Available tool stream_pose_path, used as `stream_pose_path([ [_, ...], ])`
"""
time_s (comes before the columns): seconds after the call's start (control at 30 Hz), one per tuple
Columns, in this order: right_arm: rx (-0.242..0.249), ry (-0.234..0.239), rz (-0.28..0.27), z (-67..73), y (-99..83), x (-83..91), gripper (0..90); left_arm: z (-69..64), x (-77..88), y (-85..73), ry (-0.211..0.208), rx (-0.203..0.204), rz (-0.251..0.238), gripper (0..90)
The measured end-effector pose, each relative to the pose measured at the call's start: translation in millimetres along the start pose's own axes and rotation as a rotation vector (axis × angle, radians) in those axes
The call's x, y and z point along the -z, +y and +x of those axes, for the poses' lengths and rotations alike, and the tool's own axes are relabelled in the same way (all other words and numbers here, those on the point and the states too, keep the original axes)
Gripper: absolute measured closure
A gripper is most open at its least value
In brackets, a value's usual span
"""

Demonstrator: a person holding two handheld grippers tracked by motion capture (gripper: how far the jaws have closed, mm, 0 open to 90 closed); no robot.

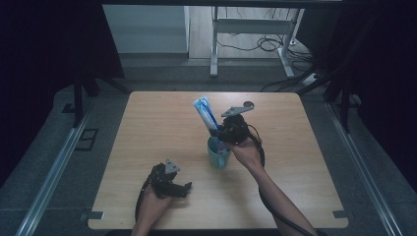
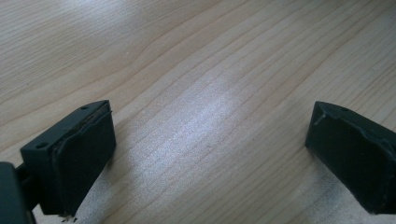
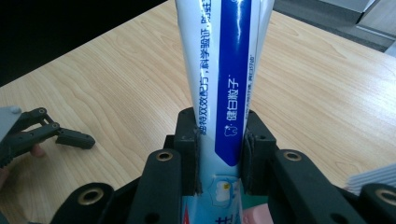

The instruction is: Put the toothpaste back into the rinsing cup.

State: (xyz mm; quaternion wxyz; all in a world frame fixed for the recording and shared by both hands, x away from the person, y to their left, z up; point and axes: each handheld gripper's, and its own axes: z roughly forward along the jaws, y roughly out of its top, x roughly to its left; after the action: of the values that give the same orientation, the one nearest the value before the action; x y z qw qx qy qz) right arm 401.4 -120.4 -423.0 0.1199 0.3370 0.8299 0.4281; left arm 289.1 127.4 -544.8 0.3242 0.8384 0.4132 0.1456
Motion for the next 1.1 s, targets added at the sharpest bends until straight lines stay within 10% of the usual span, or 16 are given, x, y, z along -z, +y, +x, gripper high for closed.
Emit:
stream_pose_path([
  [1.1,-0.037,0.030,0.005,-5.8,-25.9,-6.0,68.1,-0.3,0.1,0.0,0.000,0.003,0.001,1.8],
])
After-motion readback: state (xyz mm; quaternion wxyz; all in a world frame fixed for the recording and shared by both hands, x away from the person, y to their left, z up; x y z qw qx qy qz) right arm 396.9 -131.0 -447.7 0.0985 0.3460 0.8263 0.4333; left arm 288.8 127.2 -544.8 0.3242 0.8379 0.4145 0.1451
